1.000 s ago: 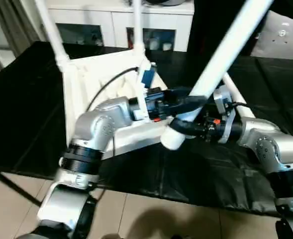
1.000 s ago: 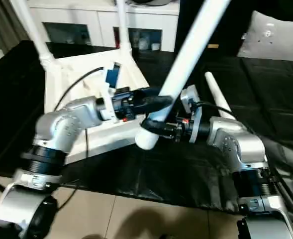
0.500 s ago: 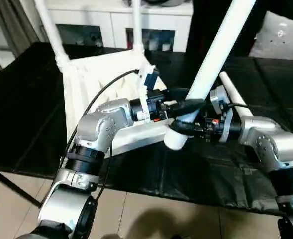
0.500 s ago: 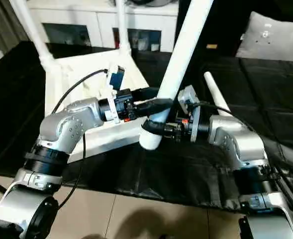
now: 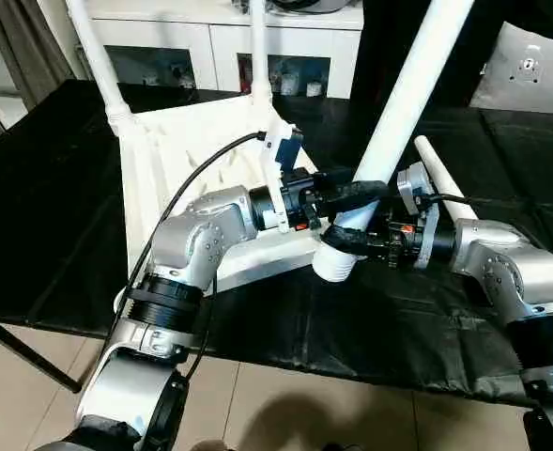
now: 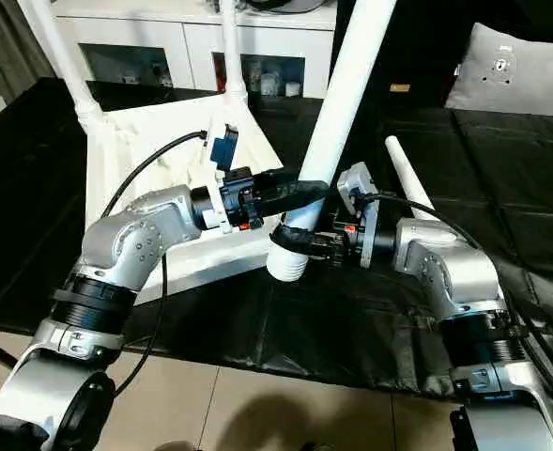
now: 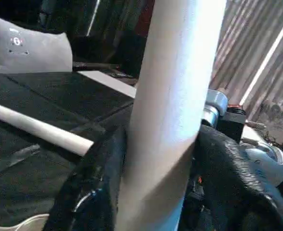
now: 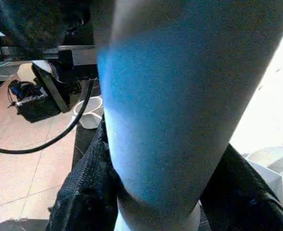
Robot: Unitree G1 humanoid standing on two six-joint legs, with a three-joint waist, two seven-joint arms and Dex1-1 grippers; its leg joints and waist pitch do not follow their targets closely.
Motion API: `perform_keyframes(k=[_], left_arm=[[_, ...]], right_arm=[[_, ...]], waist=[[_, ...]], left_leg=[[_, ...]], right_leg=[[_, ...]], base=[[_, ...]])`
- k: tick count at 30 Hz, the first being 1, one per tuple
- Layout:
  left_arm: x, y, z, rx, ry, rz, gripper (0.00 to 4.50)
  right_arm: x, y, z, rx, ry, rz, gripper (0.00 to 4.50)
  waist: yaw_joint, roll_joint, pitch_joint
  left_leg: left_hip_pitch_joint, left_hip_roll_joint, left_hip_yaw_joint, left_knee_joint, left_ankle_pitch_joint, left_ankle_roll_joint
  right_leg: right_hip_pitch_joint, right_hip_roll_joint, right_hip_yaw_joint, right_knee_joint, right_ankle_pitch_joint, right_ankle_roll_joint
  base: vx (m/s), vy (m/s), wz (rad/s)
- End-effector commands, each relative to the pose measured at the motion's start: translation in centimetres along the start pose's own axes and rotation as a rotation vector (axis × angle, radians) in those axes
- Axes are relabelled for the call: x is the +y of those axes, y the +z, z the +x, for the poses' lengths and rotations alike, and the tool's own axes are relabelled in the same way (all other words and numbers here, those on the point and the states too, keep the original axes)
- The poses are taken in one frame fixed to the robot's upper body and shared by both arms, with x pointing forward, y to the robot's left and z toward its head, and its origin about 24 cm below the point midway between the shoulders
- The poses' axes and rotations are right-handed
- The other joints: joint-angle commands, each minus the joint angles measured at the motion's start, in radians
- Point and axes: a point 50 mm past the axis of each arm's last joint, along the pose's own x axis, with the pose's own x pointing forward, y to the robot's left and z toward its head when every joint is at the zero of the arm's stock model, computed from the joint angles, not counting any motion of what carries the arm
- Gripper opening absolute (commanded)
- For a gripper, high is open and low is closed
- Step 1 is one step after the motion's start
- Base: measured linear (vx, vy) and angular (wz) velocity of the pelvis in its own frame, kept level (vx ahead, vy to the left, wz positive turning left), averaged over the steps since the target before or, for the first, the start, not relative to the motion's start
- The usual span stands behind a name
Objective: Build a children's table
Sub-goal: Insert table leg to table base
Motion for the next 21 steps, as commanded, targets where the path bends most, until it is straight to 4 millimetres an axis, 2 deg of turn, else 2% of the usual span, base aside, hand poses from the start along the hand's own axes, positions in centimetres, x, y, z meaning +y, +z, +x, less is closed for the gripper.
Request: perform_keyframes(k=[1, 2, 5, 16, 17, 21], left_arm=[[0.2, 0.4, -0.4, -0.027, 0.023, 0.017, 2.25], [0.2, 0.5, -0.5, -0.033, 0.029, 0.017, 2.1], [0.6, 0.8, -0.7, -0.075, 0.065, 0.013, 2.02], [1.9, 1.8, -1.9, -0.172, 0.17, -0.002, 1.95], [2.0, 1.9, -2.0, -0.177, 0.186, 0.003, 1.95], [2.3, 2.2, -2.2, -0.187, 0.224, 0.014, 1.95]], right_arm=[[0.1, 1.0, 0.2, -0.012, 0.017, -0.05, 1.87], [0.1, 1.0, 0.2, -0.012, 0.017, -0.05, 1.87], [0.0, 1.1, 0.1, -0.011, 0.006, -0.06, 1.87], [-0.7, 1.6, 0.1, -0.041, -0.062, -0.069, 1.87], [-0.8, 1.8, 0.1, -0.06, -0.066, -0.054, 2.43], [-0.7, 2.3, 0.0, -0.096, -0.045, -0.033, 2.63]], waist=[[0.004, -0.025, -0.081], [0.005, -0.025, -0.082], [0.004, -0.024, -0.082], [0.004, -0.025, -0.083], [0.003, -0.025, -0.083], [0.003, -0.025, -0.084]], left_leg=[[-0.014, 0.04, -0.004, -0.05, 0.136, 0.168], [-0.014, 0.04, -0.004, -0.05, 0.136, 0.168], [-0.015, 0.039, -0.004, -0.049, 0.137, 0.169], [-0.015, 0.039, -0.003, -0.048, 0.137, 0.168], [-0.015, 0.038, -0.003, -0.048, 0.137, 0.169], [-0.014, 0.04, -0.004, -0.047, 0.142, 0.168]], right_leg=[[0.096, -0.065, 0.063, -0.062, -0.198, -0.11], [0.096, -0.065, 0.063, -0.061, -0.198, -0.11], [0.096, -0.064, 0.062, -0.062, -0.196, -0.108], [0.095, -0.064, 0.062, -0.061, -0.2, -0.11], [0.096, -0.063, 0.062, -0.06, -0.198, -0.111], [0.096, -0.063, 0.061, -0.058, -0.18, -0.112]], base=[[0.0, 0.0, 0.0], [0.0, 0.0, 0.0], [0.0, 0.0, 0.0], [0.0, 0.0, 0.0], [0.0, 0.0, 0.0], [0.0, 0.0, 0.0]])
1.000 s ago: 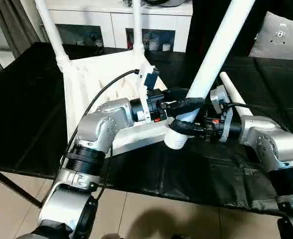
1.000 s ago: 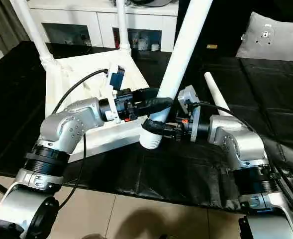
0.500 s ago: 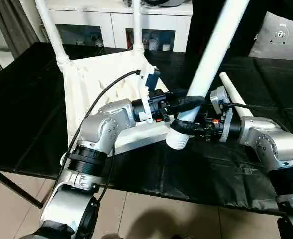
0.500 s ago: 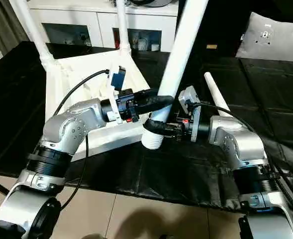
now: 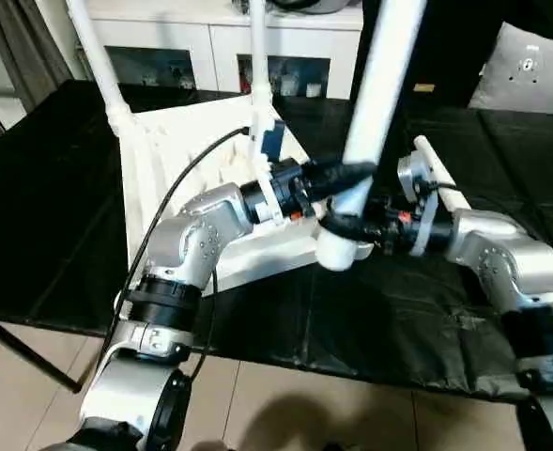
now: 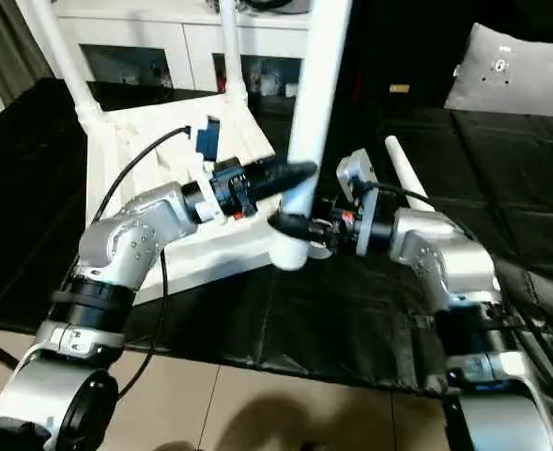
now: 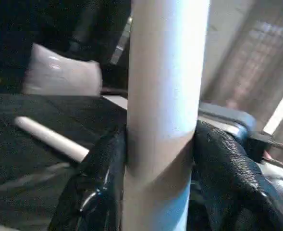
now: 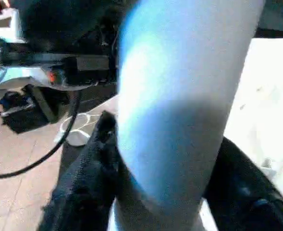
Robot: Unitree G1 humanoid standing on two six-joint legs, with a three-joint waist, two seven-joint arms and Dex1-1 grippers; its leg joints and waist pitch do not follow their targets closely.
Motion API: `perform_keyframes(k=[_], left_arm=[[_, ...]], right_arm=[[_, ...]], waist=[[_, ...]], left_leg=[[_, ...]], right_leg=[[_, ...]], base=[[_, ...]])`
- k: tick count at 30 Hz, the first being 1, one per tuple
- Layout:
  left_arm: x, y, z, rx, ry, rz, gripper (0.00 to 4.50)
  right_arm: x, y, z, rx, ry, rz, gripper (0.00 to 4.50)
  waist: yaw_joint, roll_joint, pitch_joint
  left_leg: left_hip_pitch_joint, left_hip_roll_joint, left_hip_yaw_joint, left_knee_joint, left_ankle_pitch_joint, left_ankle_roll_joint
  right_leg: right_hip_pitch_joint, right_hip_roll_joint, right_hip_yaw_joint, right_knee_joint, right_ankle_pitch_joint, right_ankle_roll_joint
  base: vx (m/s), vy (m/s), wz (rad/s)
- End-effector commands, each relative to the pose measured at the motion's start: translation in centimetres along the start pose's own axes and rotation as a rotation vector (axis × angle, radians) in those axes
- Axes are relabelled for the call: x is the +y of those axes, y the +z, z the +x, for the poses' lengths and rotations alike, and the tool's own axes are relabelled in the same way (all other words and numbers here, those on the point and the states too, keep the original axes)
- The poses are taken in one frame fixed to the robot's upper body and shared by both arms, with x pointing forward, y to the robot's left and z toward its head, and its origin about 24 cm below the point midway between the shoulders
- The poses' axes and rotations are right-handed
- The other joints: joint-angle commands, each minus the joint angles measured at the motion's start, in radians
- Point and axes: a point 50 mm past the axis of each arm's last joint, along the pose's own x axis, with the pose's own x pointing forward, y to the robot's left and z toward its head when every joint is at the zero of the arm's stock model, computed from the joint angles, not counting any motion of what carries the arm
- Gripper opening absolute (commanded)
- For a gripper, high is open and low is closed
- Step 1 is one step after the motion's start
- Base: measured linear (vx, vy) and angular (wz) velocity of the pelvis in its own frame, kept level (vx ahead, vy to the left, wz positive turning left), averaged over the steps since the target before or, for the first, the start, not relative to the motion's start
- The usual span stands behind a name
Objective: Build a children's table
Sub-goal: Insert table leg to table base
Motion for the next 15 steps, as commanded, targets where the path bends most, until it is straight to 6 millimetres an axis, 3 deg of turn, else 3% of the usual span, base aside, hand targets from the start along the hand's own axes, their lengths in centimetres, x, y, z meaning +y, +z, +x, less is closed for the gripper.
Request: perform_keyframes(k=[1, 11, 12, 15], left_arm=[[0.9, 1.4, -0.6, -0.039, 0.086, 0.048, 1.93], [0.4, 1.5, -0.9, -0.027, 0.047, 0.085, 1.84], [0.1, 1.4, -0.9, -0.019, 0.023, 0.102, 1.84], [-0.9, 1.3, -0.7, -0.009, -0.053, 0.138, 1.84]], right_arm=[[0.1, 1.1, -0.3, -0.035, 0.027, -0.012, 2.84], [0.2, 1.6, -0.9, -0.09, 0.038, 0.03, 3.55], [0.0, 1.6, -1.0, -0.076, 0.023, 0.033, 3.79], [-0.3, 1.6, -0.9, -0.048, 0.021, 0.054, 3.84]], waist=[[0.004, -0.025, -0.084], [0.008, -0.024, -0.084], [0.008, -0.025, -0.084], [0.007, -0.025, -0.084]], left_leg=[[-0.013, 0.039, -0.004, -0.051, 0.141, 0.169], [-0.013, 0.043, -0.004, -0.05, 0.146, 0.174], [-0.013, 0.042, -0.005, -0.05, 0.148, 0.171], [-0.013, 0.044, -0.004, -0.05, 0.147, 0.168]], right_leg=[[0.097, -0.062, 0.061, -0.059, -0.183, -0.109], [0.094, -0.065, 0.062, -0.058, -0.194, -0.111], [0.094, -0.066, 0.062, -0.058, -0.193, -0.113], [0.093, -0.067, 0.063, -0.057, -0.198, -0.114]], base=[[0.0, 0.0, 0.0], [0.0, 0.0, 0.0], [0.0, 0.0, 0.0], [0.0, 0.0, 0.0]])
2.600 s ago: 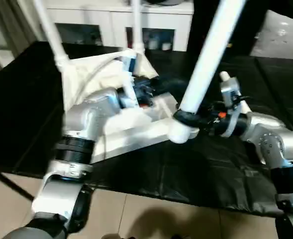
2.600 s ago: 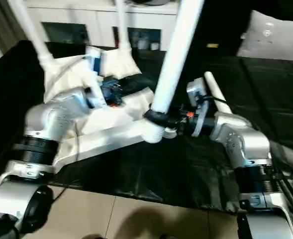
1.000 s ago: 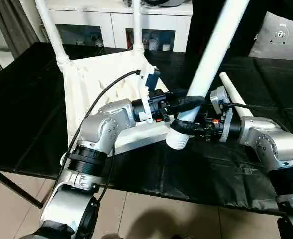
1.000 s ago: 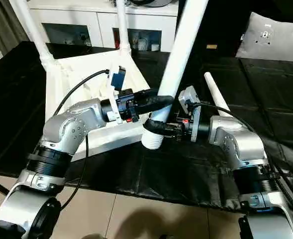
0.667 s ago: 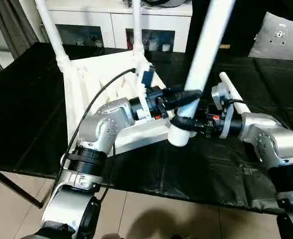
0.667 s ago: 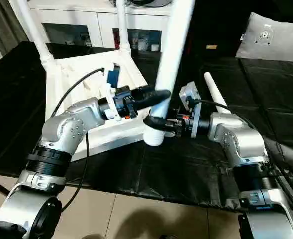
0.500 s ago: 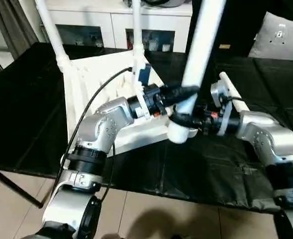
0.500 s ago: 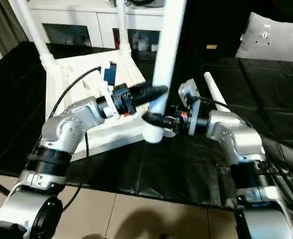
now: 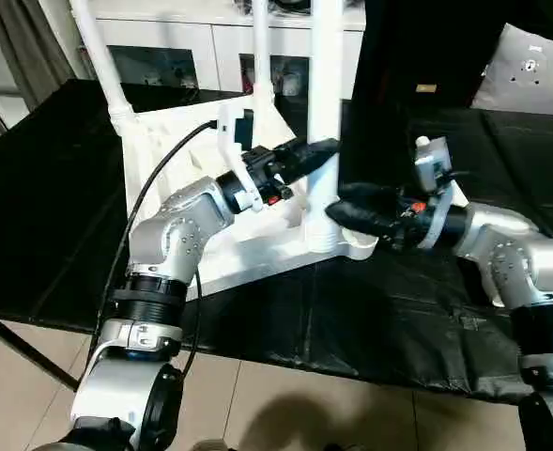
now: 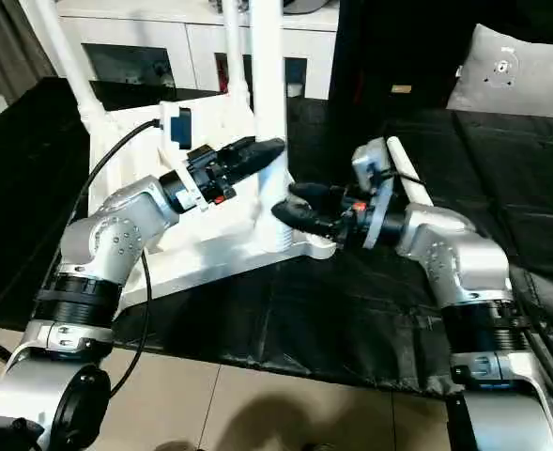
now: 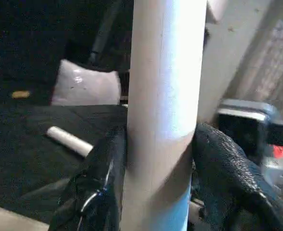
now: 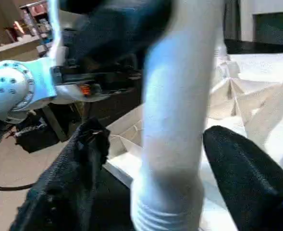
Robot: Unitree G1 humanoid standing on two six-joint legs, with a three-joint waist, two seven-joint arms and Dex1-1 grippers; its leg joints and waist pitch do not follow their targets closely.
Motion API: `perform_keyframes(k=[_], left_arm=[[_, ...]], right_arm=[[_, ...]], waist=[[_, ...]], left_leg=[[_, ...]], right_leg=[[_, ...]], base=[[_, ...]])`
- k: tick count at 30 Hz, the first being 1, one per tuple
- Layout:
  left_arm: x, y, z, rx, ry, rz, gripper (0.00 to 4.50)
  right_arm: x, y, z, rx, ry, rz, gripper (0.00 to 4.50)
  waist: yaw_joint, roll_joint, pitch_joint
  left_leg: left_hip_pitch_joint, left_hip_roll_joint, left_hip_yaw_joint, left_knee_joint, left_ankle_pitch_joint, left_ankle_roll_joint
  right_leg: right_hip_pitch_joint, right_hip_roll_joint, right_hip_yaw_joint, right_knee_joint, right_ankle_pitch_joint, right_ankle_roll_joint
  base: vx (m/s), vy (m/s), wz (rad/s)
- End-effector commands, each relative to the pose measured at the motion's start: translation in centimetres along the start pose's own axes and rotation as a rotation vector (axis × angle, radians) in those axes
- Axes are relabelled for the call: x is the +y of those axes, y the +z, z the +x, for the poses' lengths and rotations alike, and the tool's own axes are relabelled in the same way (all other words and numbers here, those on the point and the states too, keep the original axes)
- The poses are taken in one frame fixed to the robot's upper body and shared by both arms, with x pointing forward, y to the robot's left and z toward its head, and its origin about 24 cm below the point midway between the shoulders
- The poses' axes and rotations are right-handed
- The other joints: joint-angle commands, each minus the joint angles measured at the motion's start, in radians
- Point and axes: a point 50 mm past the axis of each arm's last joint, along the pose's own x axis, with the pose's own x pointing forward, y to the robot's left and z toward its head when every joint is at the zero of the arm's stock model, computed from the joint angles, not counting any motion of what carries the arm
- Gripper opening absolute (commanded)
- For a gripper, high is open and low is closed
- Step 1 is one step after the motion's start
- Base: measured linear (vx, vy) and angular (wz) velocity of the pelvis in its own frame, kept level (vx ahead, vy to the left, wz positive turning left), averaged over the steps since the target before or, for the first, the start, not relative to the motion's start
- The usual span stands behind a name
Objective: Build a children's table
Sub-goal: Insert table leg to table base
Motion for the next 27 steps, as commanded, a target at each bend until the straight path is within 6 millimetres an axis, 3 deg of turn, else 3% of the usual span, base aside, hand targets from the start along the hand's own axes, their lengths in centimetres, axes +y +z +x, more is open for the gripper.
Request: perform_keyframes(k=[1, 3, 13, 27], left_arm=[[-1.1, 0.4, 0.3, 0.0, -0.082, 0.053, 1.84], [-1.5, 0.3, 0.4, 0.008, -0.113, 0.059, 1.84], [-2.6, -0.5, 0.7, 0.078, -0.173, 0.126, 1.84], [-2.9, -1.0, 1.1, 0.09, -0.183, 0.134, 1.84]], right_arm=[[-0.2, 0.7, 0.1, 0.021, -0.002, 0.0, 3.84], [-0.2, 0.7, 0.1, 0.027, 0.015, 0.01, 3.84], [0.0, 0.8, 0.6, 0.063, 0.105, 0.019, 3.84], [0.0, 0.1, 0.8, 0.119, 0.129, 0.005, 2.58]], waist=[[0.004, -0.025, -0.083], [0.003, -0.029, -0.082], [0.003, -0.033, -0.081], [0.001, -0.034, -0.082]], left_leg=[[-0.013, 0.043, -0.004, -0.054, 0.141, 0.164], [-0.014, 0.041, -0.001, -0.054, 0.127, 0.158], [-0.016, 0.039, -0.001, -0.052, 0.122, 0.153], [-0.016, 0.039, -0.001, -0.051, 0.128, 0.154]], right_leg=[[0.094, -0.067, 0.063, -0.059, -0.208, -0.118], [0.095, -0.065, 0.063, -0.061, -0.225, -0.109], [0.095, -0.064, 0.062, -0.061, -0.251, -0.087], [0.093, -0.063, 0.062, -0.061, -0.248, -0.084]], base=[[0.0, 0.0, 0.0], [0.0, 0.0, 0.0], [0.0, 0.0, 0.0], [0.0, 0.0, 0.0]])
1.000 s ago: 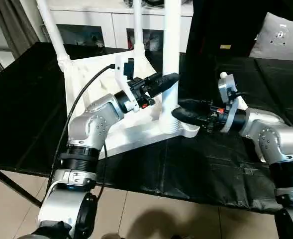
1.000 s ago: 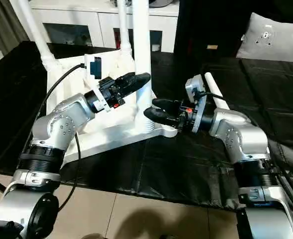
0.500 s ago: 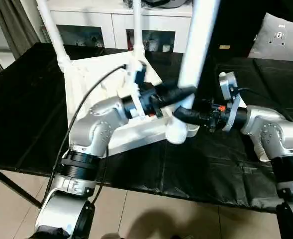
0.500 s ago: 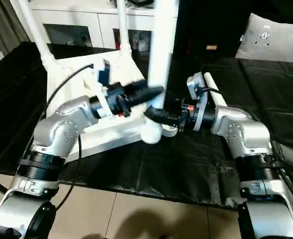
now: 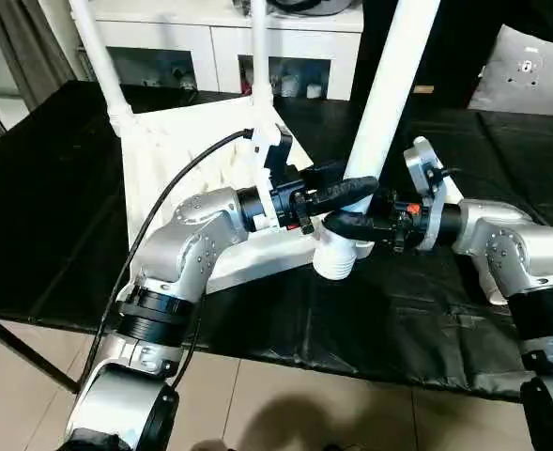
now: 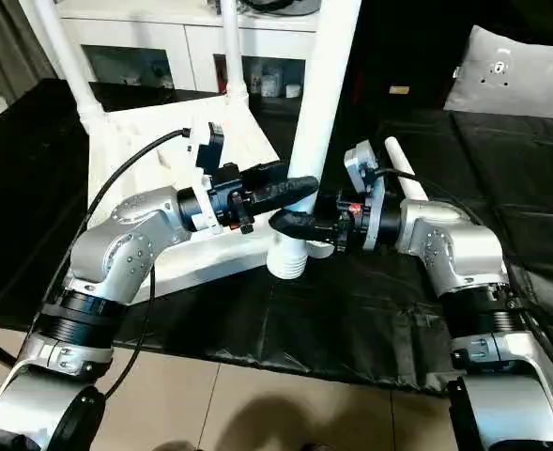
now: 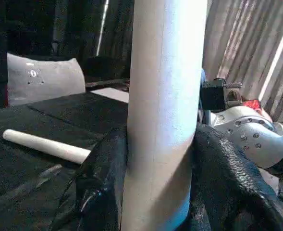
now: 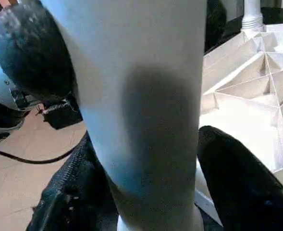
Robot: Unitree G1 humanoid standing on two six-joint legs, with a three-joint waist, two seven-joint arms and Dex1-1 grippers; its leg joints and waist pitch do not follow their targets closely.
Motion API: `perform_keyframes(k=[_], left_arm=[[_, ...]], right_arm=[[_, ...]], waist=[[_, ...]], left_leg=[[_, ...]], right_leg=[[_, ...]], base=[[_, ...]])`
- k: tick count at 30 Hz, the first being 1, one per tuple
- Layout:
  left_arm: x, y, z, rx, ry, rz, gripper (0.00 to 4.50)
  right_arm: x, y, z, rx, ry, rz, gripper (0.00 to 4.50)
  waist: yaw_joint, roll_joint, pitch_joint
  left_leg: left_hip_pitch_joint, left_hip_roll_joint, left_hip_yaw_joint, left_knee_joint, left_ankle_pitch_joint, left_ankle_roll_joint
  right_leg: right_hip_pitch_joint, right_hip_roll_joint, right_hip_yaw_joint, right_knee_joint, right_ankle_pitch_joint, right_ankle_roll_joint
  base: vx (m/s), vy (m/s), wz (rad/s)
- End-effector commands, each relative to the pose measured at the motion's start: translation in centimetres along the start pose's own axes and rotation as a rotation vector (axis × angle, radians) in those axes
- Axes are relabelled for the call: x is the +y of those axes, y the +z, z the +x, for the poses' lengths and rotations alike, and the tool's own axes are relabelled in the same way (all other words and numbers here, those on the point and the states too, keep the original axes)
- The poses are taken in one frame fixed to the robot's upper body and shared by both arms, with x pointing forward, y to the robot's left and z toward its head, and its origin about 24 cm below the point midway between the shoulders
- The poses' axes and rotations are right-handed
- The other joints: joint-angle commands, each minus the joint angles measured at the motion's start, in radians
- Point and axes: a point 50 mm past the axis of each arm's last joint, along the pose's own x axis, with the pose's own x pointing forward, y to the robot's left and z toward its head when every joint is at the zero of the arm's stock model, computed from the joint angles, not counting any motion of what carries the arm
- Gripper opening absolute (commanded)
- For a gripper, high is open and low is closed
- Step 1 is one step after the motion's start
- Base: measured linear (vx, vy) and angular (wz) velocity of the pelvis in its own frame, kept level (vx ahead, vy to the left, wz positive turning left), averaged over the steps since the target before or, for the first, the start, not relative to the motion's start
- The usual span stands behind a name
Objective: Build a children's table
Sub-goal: Insert table leg to table base
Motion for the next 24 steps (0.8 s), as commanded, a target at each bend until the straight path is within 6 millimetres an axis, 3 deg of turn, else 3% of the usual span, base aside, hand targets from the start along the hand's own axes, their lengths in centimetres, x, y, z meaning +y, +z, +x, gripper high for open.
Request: perform_keyframes(k=[1, 8, 19, 21, 24], left_arm=[[-0.29, 0.41, 0.2, -0.009, -0.018, 0.027, 1.84], [-0.35, 0.26, 0.41, -0.009, -0.018, 0.027, 1.84], [-0.36, 0.17, 0.5, -0.014, -0.007, 0.027, 1.84], [-0.36, 0.18, 0.5, -0.015, -0.007, 0.028, 1.84], [-0.37, 0.19, 0.5, -0.016, -0.009, 0.028, 1.84]], right_arm=[[0.06, 0.42, 0.12, 0.016, 0.005, -0.034, 2.51], [0.03, 0.28, 0.27, 0.013, 0.011, -0.03, 1.96], [0.07, 0.36, 0.4, -0.023, 0.023, -0.014, 1.89], [0.09, 0.51, 0.37, -0.039, 0.03, 0.001, 2.59], [0.09, 0.74, 0.31, -0.05, 0.029, 0.0, 2.8]], waist=[[0.004, -0.03, -0.083], [0.004, -0.032, -0.083], [0.003, -0.033, -0.083], [0.004, -0.033, -0.083], [0.005, -0.033, -0.083]], left_leg=[[-0.015, 0.04, -0.002, -0.054, 0.128, 0.154], [-0.016, 0.04, -0.001, -0.054, 0.129, 0.155], [-0.015, 0.04, -0.001, -0.054, 0.131, 0.159], [-0.015, 0.04, -0.001, -0.054, 0.132, 0.161], [-0.015, 0.041, -0.002, -0.053, 0.136, 0.162]], right_leg=[[0.093, -0.063, 0.062, -0.064, -0.247, -0.085], [0.093, -0.063, 0.062, -0.064, -0.244, -0.089], [0.093, -0.063, 0.062, -0.063, -0.245, -0.089], [0.093, -0.063, 0.062, -0.063, -0.242, -0.09], [0.092, -0.062, 0.062, -0.062, -0.239, -0.092]], base=[[0.0, 0.0, 0.0], [0.0, 0.0, 0.0], [0.0, 0.0, 0.0], [0.0, 0.0, 0.0], [0.0, 0.0, 0.0]])
